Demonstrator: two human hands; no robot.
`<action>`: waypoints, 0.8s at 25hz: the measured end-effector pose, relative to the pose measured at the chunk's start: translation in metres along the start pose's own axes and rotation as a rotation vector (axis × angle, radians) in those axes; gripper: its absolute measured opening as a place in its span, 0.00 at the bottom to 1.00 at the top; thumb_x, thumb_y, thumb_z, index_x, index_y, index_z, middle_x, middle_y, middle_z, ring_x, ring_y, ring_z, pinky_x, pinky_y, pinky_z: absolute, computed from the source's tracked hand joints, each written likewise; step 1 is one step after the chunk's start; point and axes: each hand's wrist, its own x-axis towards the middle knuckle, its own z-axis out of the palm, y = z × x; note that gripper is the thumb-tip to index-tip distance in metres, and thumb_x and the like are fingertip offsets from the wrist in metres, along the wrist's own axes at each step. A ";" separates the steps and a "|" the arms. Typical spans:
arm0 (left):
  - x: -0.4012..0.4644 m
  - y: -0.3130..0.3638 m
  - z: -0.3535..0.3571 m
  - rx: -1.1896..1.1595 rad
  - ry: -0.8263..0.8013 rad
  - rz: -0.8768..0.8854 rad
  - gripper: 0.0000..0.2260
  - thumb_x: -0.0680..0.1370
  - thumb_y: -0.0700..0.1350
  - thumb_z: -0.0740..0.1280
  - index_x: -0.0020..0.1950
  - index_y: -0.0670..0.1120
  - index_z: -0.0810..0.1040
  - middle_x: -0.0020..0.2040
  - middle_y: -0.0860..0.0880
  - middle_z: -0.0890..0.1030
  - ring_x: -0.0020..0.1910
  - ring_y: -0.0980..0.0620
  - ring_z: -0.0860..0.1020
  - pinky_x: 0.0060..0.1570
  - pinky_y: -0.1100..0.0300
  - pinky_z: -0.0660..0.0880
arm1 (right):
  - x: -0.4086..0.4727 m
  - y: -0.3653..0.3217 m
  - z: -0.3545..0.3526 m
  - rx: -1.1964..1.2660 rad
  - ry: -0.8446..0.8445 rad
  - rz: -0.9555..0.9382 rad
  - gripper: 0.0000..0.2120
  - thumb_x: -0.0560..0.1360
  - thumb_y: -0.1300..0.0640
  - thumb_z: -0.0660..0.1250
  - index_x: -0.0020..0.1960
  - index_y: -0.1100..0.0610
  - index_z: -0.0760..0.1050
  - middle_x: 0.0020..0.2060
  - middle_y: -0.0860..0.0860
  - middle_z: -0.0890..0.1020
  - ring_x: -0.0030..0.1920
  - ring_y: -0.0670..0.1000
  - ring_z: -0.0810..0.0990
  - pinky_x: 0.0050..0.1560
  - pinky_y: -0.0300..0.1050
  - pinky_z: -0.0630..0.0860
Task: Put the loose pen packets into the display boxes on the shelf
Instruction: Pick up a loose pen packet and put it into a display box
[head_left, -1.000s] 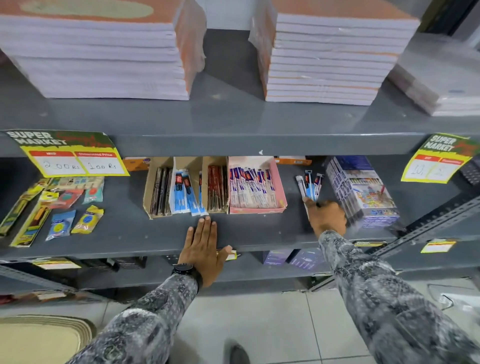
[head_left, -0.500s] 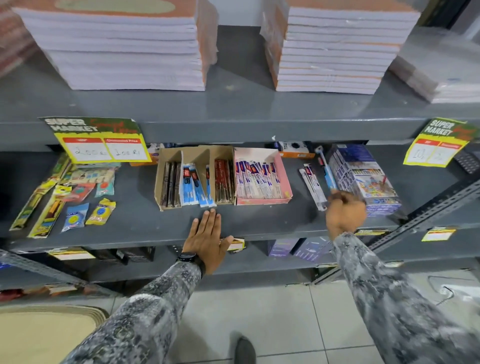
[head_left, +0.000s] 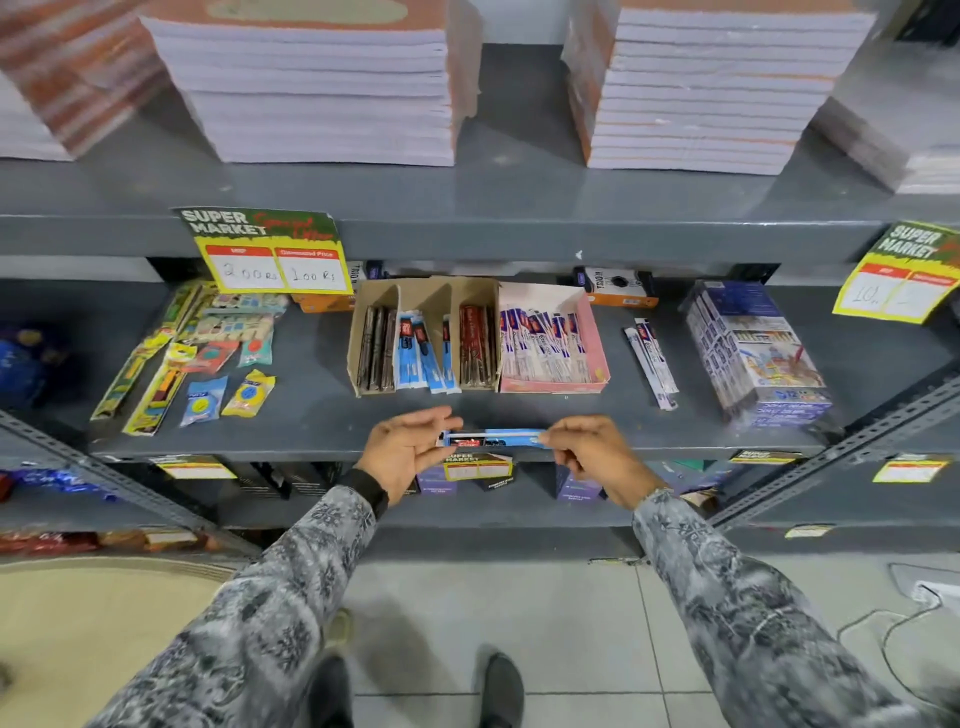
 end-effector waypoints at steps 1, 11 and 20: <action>0.001 -0.002 -0.002 -0.032 0.027 0.013 0.13 0.79 0.31 0.65 0.62 0.39 0.80 0.52 0.40 0.84 0.55 0.42 0.85 0.51 0.55 0.83 | 0.002 -0.001 0.001 -0.008 0.006 -0.001 0.06 0.76 0.63 0.72 0.45 0.67 0.82 0.26 0.53 0.76 0.24 0.47 0.66 0.23 0.38 0.59; 0.009 0.004 -0.026 0.403 0.252 0.210 0.16 0.79 0.32 0.66 0.63 0.44 0.81 0.54 0.40 0.85 0.55 0.43 0.84 0.64 0.45 0.77 | 0.016 0.005 0.027 -0.060 0.102 -0.057 0.05 0.75 0.59 0.75 0.40 0.57 0.86 0.27 0.50 0.81 0.24 0.44 0.70 0.24 0.35 0.65; 0.027 -0.045 -0.053 1.853 0.180 0.292 0.36 0.82 0.61 0.47 0.81 0.39 0.42 0.82 0.40 0.41 0.81 0.42 0.39 0.78 0.45 0.37 | 0.059 -0.029 0.160 0.652 0.211 0.383 0.06 0.75 0.64 0.75 0.40 0.62 0.81 0.34 0.56 0.84 0.22 0.45 0.71 0.21 0.37 0.66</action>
